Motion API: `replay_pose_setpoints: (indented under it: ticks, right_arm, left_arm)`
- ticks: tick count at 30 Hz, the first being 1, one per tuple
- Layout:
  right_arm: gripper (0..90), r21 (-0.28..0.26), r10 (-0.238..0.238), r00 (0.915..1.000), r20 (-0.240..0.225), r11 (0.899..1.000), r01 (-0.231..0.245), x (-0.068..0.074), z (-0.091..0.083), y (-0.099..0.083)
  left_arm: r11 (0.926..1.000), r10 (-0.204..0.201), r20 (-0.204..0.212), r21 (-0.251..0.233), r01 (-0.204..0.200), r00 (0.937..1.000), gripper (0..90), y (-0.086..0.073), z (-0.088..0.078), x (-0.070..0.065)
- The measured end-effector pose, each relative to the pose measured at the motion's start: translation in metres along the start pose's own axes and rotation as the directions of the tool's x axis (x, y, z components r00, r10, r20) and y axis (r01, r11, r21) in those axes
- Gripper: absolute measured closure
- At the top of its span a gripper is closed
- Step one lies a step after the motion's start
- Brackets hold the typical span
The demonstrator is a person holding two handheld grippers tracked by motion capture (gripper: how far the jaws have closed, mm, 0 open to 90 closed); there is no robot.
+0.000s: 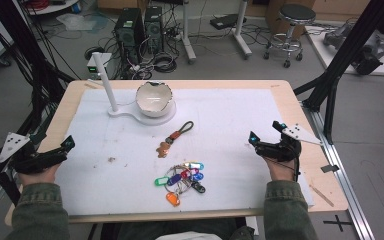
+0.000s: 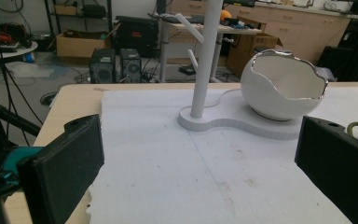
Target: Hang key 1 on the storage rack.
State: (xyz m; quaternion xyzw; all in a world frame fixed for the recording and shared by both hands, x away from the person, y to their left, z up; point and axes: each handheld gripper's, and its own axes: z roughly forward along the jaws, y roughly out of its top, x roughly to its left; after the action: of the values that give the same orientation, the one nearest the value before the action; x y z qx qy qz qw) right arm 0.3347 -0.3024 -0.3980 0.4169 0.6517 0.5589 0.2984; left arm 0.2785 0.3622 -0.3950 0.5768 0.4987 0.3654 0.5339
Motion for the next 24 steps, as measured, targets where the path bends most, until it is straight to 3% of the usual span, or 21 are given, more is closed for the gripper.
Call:
replay_pose_setpoints:
  ticks: [12,14,24]
  right_arm:
    - [0.6,0.007,-0.003,1.0000,0.003,1.000,0.003,-0.0002,-0.0012,-0.0009]
    - [0.6,0.008,-0.003,1.0000,0.001,1.000,0.003,-0.0002,-0.0013,-0.0009]
    - [0.6,0.011,-0.005,1.0000,0.000,1.000,0.005,0.0011,-0.0014,-0.0014]
  left_arm:
    - [0.9997,-0.015,-0.002,0.020,0.015,0.9999,1.7,0.0014,0.0015,-0.0014]
    - [0.9994,-0.029,0.003,0.020,0.029,0.9996,1.7,0.0022,0.0013,-0.0013]
    - [0.9992,-0.024,0.035,0.034,0.023,0.9991,1.7,0.0063,0.0042,-0.0063]
